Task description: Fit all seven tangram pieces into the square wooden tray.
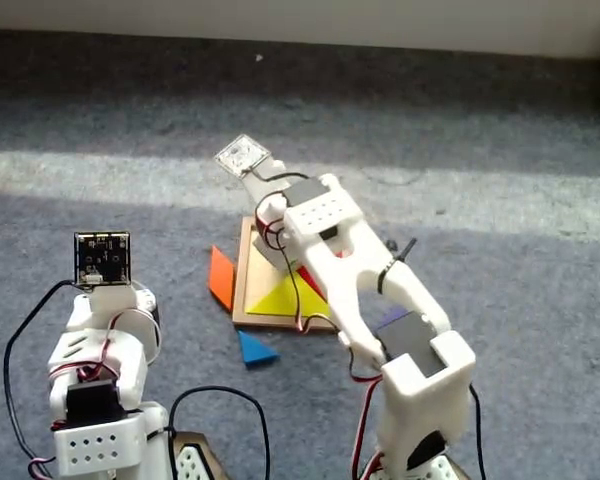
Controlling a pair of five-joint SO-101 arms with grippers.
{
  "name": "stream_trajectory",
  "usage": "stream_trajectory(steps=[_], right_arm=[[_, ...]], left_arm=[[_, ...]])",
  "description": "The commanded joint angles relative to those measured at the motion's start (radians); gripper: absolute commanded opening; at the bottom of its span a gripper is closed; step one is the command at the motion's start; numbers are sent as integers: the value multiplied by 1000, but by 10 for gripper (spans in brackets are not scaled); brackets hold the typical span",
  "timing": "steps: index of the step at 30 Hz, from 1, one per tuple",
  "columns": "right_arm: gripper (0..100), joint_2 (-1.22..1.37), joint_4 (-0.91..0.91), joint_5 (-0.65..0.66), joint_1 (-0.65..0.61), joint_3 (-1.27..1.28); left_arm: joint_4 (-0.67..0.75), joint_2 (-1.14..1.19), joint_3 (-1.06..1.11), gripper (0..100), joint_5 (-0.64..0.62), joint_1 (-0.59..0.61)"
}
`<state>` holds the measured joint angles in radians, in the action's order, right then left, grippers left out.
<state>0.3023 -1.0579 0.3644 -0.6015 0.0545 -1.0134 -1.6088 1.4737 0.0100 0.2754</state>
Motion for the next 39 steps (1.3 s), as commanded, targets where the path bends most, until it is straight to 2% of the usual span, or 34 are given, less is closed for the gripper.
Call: stream_trajectory(steps=[1, 17, 23, 31, 33, 39], right_arm=[[194, -65, -1, -11, 21, -39], [205, 10, -8, -6, 5, -16], [396, -2, -38, -11, 4, -15], [402, -8, -59, -8, -4, -16], [363, -8, -71, -6, -25, -16], [142, -8, -70, -6, -84, -12]], left_arm=[[15, -8, -5, 5, -3, 7], [15, -8, -5, 5, -3, 7], [15, -8, -5, 5, -3, 7], [15, -8, -5, 5, -3, 7], [15, -8, -5, 5, -3, 7], [15, -8, -5, 5, -3, 7]])
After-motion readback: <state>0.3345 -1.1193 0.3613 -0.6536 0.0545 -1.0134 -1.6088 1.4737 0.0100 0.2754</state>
